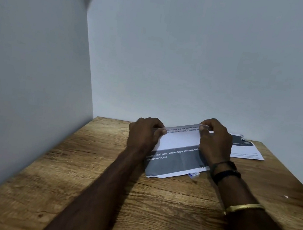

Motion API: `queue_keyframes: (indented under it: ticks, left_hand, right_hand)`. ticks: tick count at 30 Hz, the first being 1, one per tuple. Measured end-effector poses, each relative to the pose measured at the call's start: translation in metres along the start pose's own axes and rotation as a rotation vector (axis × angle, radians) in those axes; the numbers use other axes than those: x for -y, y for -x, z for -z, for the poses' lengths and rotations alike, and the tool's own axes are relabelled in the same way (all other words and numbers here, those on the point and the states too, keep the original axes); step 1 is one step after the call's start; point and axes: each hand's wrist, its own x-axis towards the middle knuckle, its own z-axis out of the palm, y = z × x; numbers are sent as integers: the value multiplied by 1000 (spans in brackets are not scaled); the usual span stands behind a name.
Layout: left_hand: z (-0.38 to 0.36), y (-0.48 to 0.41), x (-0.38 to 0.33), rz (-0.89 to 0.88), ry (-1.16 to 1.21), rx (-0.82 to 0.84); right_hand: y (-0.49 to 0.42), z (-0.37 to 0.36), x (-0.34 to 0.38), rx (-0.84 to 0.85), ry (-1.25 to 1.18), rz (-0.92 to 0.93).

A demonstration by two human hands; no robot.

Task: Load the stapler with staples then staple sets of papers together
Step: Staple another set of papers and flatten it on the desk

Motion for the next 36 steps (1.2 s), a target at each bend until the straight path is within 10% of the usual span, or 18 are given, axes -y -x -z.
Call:
queue_keyframes:
  ticks: [14,25,36]
  left_hand:
    - [9,1,15,279,203,-214]
    - [19,-2,14,766,1081,87]
    - [1,8,17,652,852,161]
  right_hand:
    - [1,1,12,-84,-297,155]
    - [2,7,12,-24,-471,93]
    - [8,-8,-10,327,196,-36]
